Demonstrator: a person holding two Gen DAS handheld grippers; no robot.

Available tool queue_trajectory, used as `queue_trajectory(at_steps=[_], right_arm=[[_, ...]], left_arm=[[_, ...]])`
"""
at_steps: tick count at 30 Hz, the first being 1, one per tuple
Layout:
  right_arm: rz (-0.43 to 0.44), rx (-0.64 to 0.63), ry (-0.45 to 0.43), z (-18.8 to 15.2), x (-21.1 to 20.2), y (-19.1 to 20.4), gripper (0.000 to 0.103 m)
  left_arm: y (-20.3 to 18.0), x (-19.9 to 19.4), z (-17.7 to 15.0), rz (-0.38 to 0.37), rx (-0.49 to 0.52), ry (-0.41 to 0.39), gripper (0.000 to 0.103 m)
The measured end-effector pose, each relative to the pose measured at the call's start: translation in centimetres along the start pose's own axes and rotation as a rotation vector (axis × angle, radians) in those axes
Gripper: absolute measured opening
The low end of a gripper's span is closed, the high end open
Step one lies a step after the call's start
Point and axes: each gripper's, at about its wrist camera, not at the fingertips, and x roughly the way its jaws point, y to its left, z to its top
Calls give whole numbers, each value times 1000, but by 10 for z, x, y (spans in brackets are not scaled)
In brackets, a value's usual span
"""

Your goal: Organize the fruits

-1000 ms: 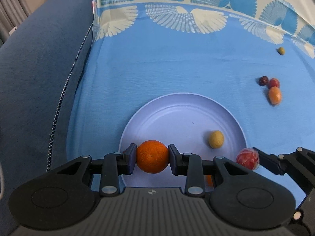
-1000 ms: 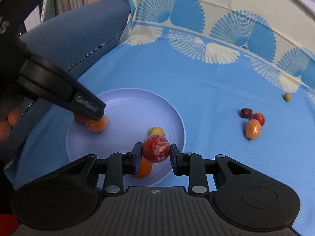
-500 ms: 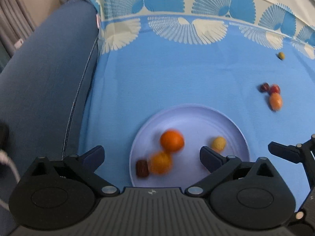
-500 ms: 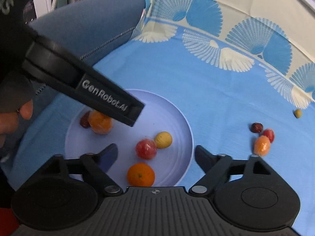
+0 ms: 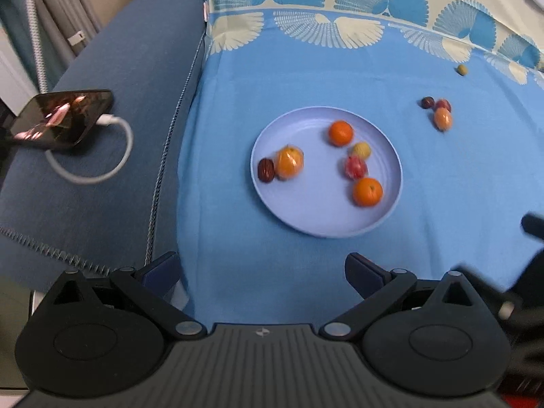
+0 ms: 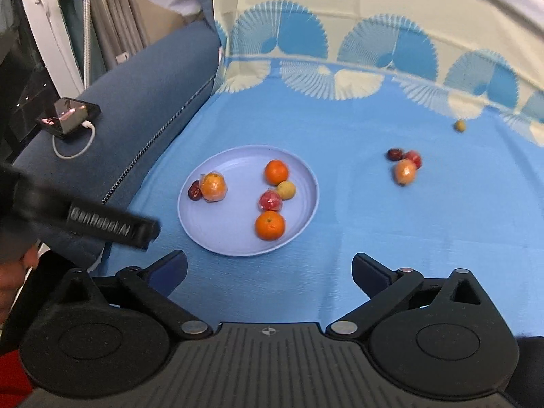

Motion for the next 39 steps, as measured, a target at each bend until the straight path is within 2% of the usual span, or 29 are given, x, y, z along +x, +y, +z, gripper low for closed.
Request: queue_trajectory(at_steps=[6,18,31,39], right_arm=[[-30,9,-88,-12,-39,-4,102],[-58,-6,-170,-28,-77,-5,102],[-41,4,-177,-32,-78,-5,102],[-41,40,-161,-32,-63,-18,102]], left_arm=[[-9,-29,-24,-5,14,-39,103],[-26,-63,-35,-8,44,-115,103],[-32,-62,-37,4,67,-109,103],[-42,-43,-22,13,77,-55,103]])
